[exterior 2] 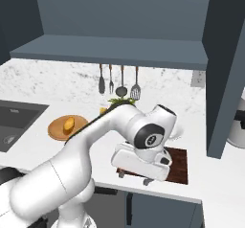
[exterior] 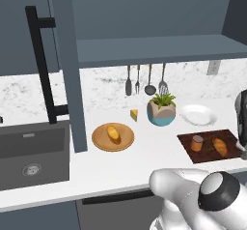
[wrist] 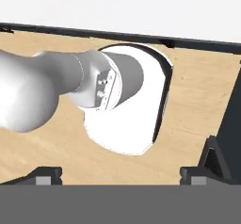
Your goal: From the different types of pastries on the counter, select a croissant and place it on the cutting board. Then retrieve a jar of jam from the cabinet and place it alongside the croissant on the cutting board.
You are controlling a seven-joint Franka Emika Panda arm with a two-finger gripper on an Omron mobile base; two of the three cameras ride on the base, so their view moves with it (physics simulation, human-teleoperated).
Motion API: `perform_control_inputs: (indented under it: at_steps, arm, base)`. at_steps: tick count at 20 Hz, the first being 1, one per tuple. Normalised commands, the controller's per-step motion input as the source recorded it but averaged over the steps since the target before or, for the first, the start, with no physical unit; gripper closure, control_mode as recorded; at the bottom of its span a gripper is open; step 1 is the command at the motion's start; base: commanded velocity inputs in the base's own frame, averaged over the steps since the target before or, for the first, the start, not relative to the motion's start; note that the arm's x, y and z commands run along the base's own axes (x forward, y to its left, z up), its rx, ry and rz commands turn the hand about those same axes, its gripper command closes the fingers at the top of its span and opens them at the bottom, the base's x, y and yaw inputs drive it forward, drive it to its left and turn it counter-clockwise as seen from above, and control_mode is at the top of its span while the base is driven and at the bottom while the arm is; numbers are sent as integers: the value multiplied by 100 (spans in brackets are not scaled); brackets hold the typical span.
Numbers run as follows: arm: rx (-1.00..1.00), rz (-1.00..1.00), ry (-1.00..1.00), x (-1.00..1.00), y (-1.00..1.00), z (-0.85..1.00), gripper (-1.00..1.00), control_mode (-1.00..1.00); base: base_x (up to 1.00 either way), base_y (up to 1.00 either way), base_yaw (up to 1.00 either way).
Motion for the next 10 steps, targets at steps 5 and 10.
perform_control_inputs:
  at_steps: [5, 10]
  arm:
    - [0, 0, 0, -100, 45, 12, -100, -100]
    - [-1, 4, -2, -90, 47, -22, -100, -100]
  base:
    - [0, 0, 0]
    - [0, 0, 0]
